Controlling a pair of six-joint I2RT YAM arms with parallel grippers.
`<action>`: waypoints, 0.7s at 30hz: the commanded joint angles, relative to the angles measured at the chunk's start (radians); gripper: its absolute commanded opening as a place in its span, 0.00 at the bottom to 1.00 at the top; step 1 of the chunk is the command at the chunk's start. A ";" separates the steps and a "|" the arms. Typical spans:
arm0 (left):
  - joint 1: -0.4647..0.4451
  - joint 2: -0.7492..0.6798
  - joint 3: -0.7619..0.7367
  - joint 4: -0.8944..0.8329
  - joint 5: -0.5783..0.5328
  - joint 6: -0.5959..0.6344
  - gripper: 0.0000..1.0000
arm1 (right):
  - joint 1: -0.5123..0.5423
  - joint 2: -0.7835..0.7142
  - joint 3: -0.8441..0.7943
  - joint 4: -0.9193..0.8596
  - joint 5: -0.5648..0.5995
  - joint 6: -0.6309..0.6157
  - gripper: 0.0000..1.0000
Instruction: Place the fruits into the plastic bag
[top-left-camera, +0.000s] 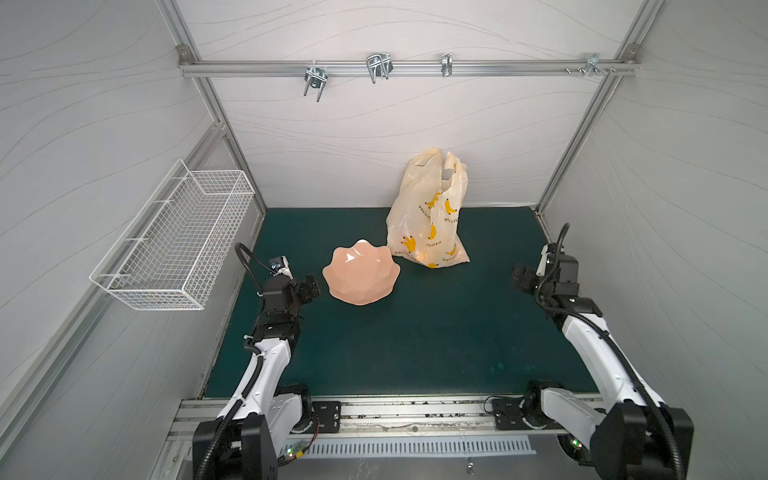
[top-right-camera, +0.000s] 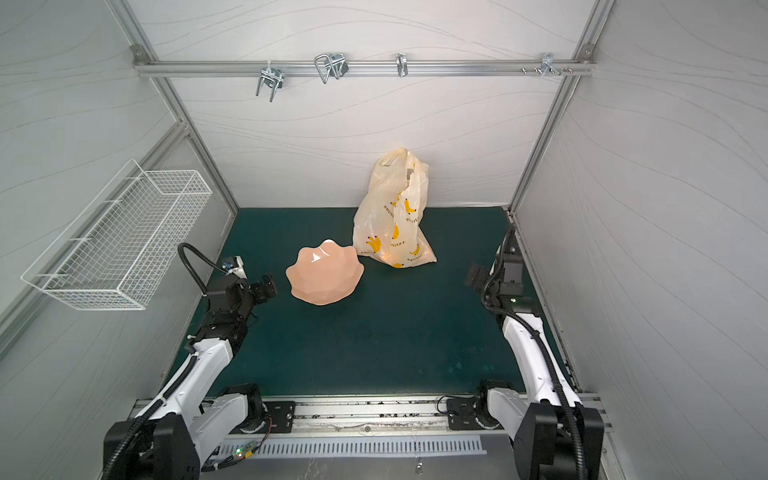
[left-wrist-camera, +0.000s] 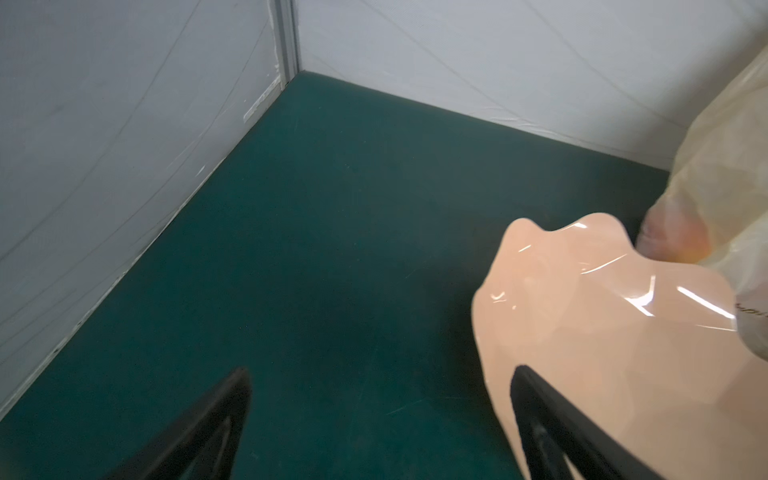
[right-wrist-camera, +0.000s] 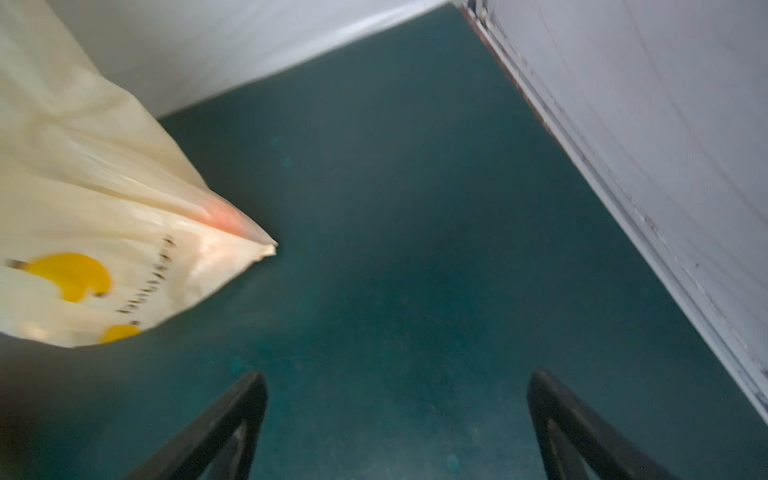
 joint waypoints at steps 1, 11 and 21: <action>0.011 0.050 -0.066 0.307 -0.003 -0.002 0.99 | -0.006 0.004 -0.078 0.207 0.059 -0.014 0.99; 0.010 0.489 -0.101 0.801 0.248 0.040 0.99 | -0.003 0.168 -0.399 0.945 -0.048 -0.089 0.99; -0.002 0.580 -0.017 0.728 0.293 0.072 0.99 | 0.096 0.510 -0.263 1.088 0.003 -0.180 0.99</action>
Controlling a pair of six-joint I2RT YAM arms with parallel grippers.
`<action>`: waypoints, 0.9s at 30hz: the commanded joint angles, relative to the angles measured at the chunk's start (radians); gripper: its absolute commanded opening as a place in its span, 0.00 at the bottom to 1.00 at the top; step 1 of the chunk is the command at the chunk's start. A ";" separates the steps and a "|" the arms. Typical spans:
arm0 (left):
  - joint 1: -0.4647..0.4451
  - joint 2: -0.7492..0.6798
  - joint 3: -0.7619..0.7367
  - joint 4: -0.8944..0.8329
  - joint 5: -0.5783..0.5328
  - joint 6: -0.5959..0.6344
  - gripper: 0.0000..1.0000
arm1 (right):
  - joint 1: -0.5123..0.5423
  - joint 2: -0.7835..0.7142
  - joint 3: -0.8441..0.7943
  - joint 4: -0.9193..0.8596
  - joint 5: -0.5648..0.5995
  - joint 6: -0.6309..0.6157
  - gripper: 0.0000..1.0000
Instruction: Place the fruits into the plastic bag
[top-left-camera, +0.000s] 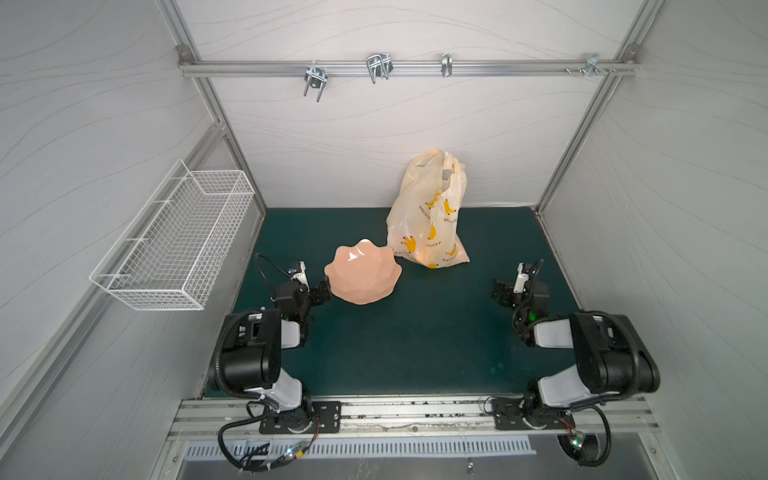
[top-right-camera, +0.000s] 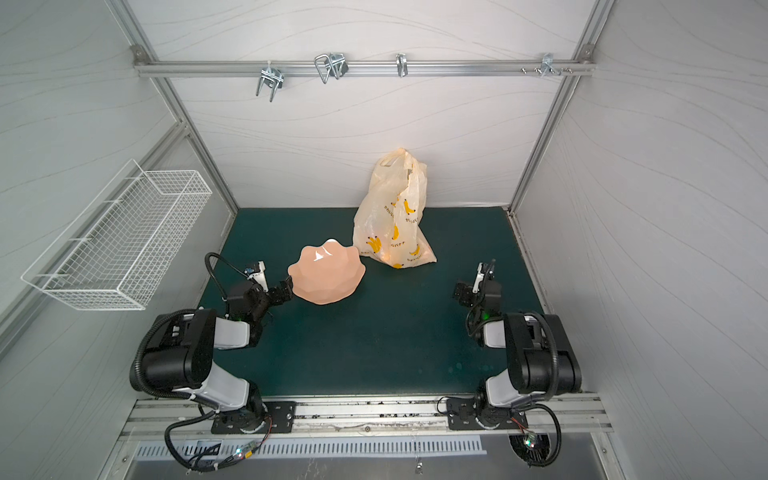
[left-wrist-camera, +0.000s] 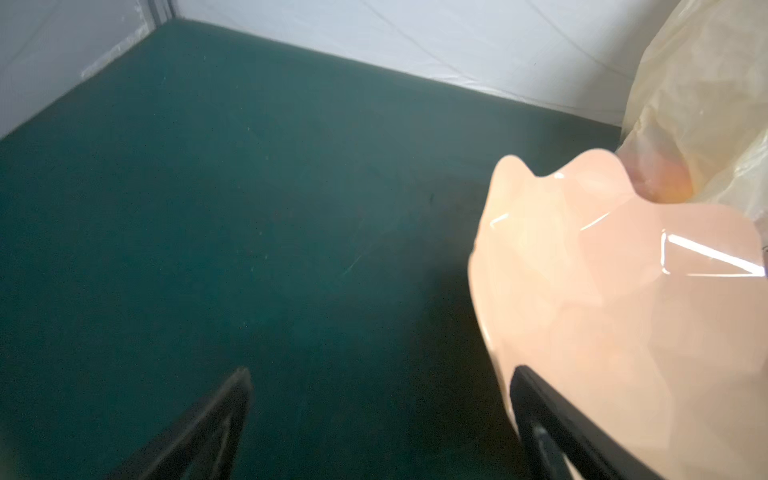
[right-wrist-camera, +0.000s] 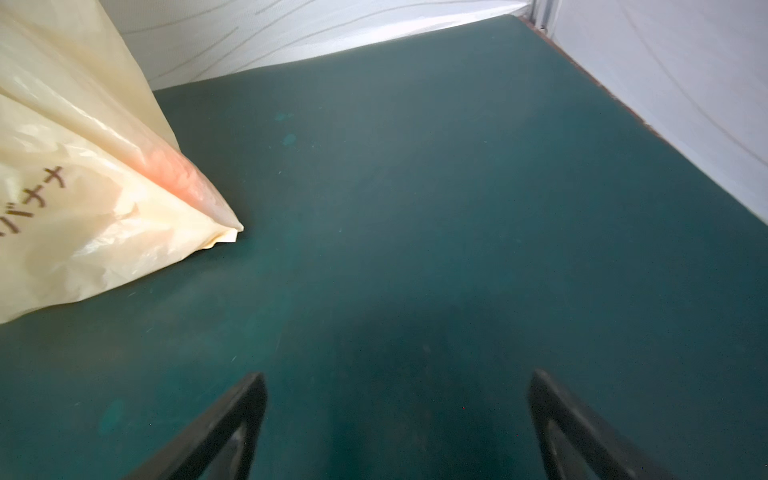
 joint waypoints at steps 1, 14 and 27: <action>-0.025 0.002 0.056 -0.009 -0.004 0.034 0.99 | 0.047 0.009 0.098 -0.034 0.074 -0.060 0.99; -0.064 0.005 0.095 -0.069 -0.078 0.058 0.99 | 0.071 0.015 0.106 -0.030 0.108 -0.078 0.99; -0.064 0.001 0.092 -0.069 -0.078 0.058 0.99 | 0.070 0.020 0.110 -0.030 0.110 -0.075 0.99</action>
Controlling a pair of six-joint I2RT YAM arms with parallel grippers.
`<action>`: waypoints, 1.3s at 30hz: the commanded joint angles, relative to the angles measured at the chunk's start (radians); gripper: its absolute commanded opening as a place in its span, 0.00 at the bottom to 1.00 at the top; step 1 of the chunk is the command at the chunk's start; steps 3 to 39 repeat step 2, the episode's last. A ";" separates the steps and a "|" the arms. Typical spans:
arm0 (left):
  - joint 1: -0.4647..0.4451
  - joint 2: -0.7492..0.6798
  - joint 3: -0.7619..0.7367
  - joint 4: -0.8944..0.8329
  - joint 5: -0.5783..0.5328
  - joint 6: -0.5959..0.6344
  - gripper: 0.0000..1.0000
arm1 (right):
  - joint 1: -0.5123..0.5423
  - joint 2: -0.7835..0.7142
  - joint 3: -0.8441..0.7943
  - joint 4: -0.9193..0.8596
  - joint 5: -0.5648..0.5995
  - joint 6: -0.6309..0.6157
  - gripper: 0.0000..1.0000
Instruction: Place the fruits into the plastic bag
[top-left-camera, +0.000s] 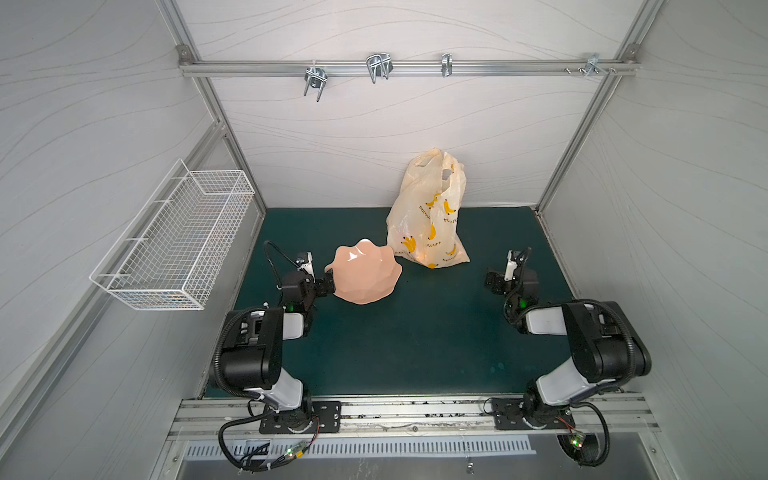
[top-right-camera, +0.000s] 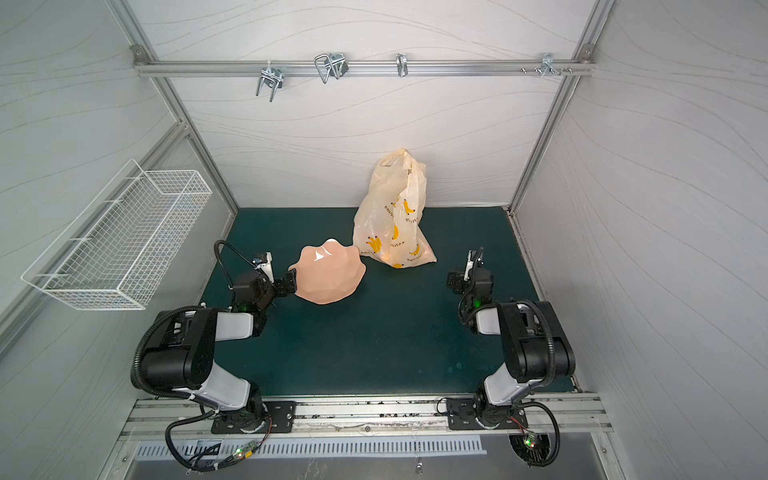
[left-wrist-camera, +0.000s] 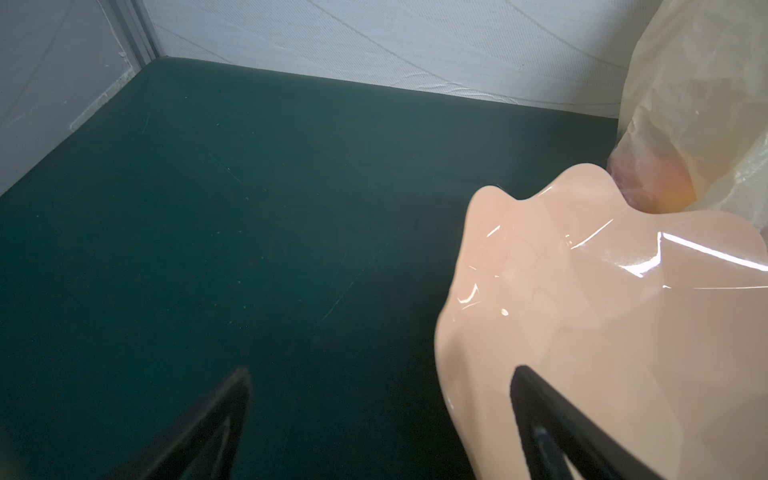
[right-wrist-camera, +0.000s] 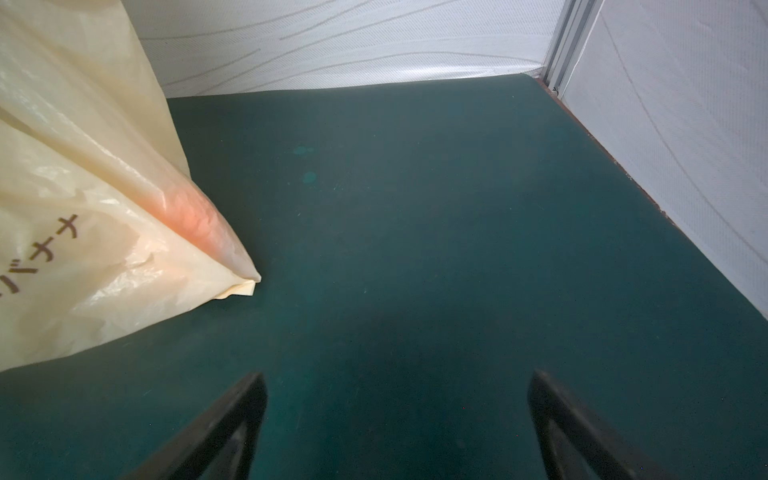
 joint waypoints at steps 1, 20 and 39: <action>0.001 0.000 0.013 0.029 -0.010 0.009 0.99 | 0.000 -0.005 0.001 -0.003 0.008 -0.013 0.99; 0.000 -0.002 0.013 0.031 -0.010 0.009 0.99 | 0.001 -0.007 0.001 0.000 0.006 -0.014 0.99; 0.000 -0.002 0.013 0.031 -0.010 0.009 0.99 | 0.001 -0.007 0.001 0.000 0.006 -0.014 0.99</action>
